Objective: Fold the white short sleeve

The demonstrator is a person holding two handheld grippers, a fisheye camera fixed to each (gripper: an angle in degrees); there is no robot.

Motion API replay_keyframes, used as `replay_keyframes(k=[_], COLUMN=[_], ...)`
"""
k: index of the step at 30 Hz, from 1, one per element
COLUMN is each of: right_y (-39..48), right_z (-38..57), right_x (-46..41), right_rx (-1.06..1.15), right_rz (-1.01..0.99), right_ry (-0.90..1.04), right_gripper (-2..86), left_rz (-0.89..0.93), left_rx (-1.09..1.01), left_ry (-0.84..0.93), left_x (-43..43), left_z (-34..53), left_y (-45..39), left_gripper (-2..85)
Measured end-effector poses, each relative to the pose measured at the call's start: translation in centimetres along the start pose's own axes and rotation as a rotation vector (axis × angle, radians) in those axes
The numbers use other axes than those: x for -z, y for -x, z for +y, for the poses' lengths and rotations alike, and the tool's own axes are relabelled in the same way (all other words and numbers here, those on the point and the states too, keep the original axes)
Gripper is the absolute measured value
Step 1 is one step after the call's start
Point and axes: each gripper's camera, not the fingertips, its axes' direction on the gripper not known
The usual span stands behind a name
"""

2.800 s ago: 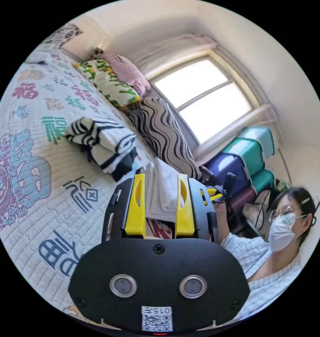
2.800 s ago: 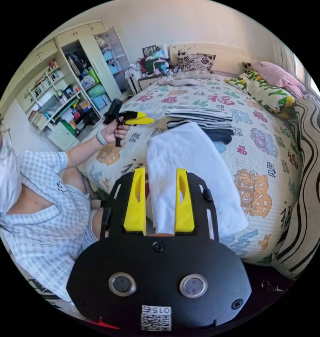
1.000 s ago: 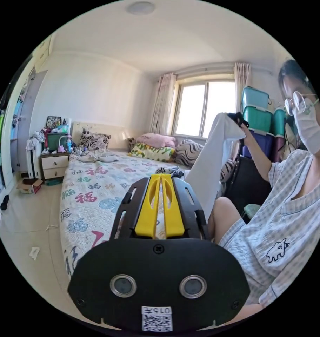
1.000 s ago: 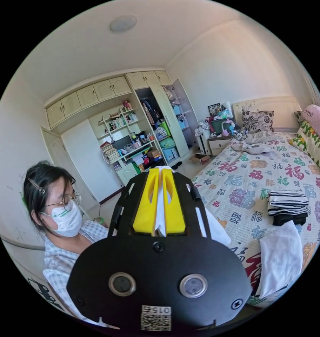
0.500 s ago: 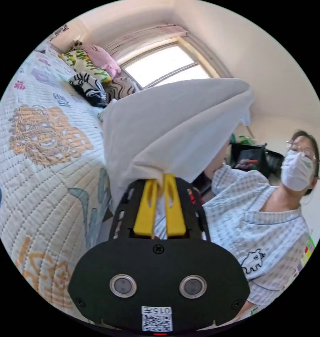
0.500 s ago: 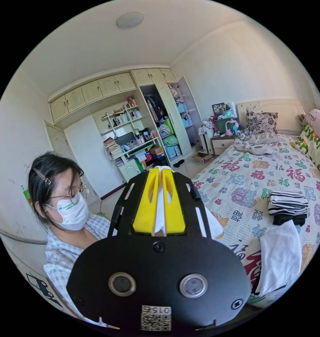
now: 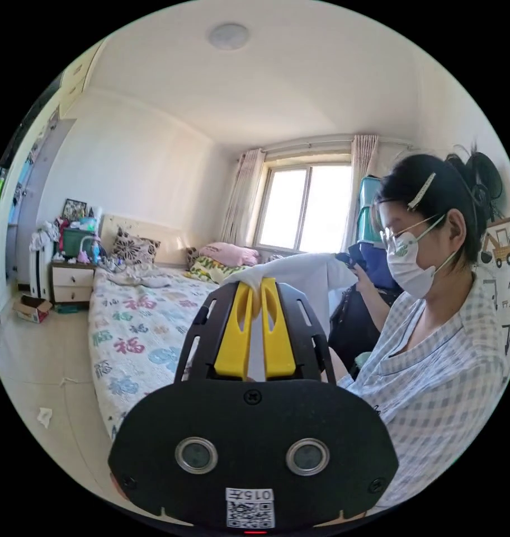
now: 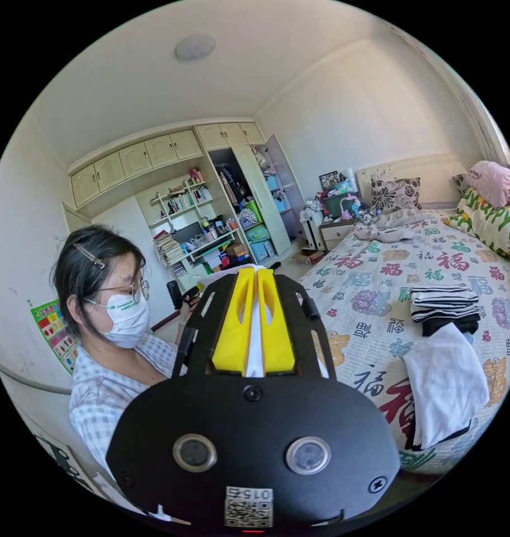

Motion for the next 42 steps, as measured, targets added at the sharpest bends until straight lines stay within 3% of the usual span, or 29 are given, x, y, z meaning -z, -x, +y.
replay_keyframes(k=[6, 11, 13, 15, 18, 20, 24, 27, 33, 42], right_y=[-6.5, -17.0, -23.3, -26.3, -24.5, -22.2, -19.8, -20.7, -24.1, -33.1], right_z=[-0.7, -0.3, 0.9, 2.3, 5.2, 8.0, 15.6, 19.2, 19.3, 10.7], right_x=[-5.6, -15.0, -20.8, -23.5, -24.8, -25.4, -29.7, -33.2, -33.0, -29.6], right_rx=[-0.031, -0.16, -0.224, -0.28, -0.07, 0.094, 0.36, 0.463, 0.404, 0.109], right_rz=[0.034, 0.222, 0.324, 0.371, 0.113, 0.064, 0.156, 0.278, 0.274, 0.161], right_ry=[0.067, 0.181, 0.274, 0.376, 0.473, 0.573, 0.852, 0.979, 0.949, 0.827], right_gripper=[-0.3, 0.0, 0.4, 0.9, 4.3, 6.5, 9.7, 9.2, 3.2, 0.8], left_rz=[-0.08, -0.266, -0.484, -0.552, -0.461, -0.374, -0.132, -0.195, -0.205, -0.128], left_rx=[0.051, 0.245, 0.278, 0.302, 0.176, 0.092, -0.027, -0.148, -0.186, -0.055], left_ry=[0.036, 0.284, 0.403, 0.51, 0.53, 0.584, 0.824, 1.012, 1.053, 0.874], left_x=[-2.6, -12.0, -17.4, -19.9, -19.9, -19.5, -22.1, -26.1, -28.4, -27.5], left_z=[-2.9, -0.7, 2.4, 4.4, 5.2, 5.6, 8.3, 11.2, 11.5, 2.8], left_y=[2.1, 10.1, 13.8, 15.0, 11.6, 8.6, 2.3, 0.3, 0.8, 8.0], left_gripper=[0.1, 1.2, 2.9, 5.2, 8.8, 10.1, 12.7, 12.4, 1.7, -0.2])
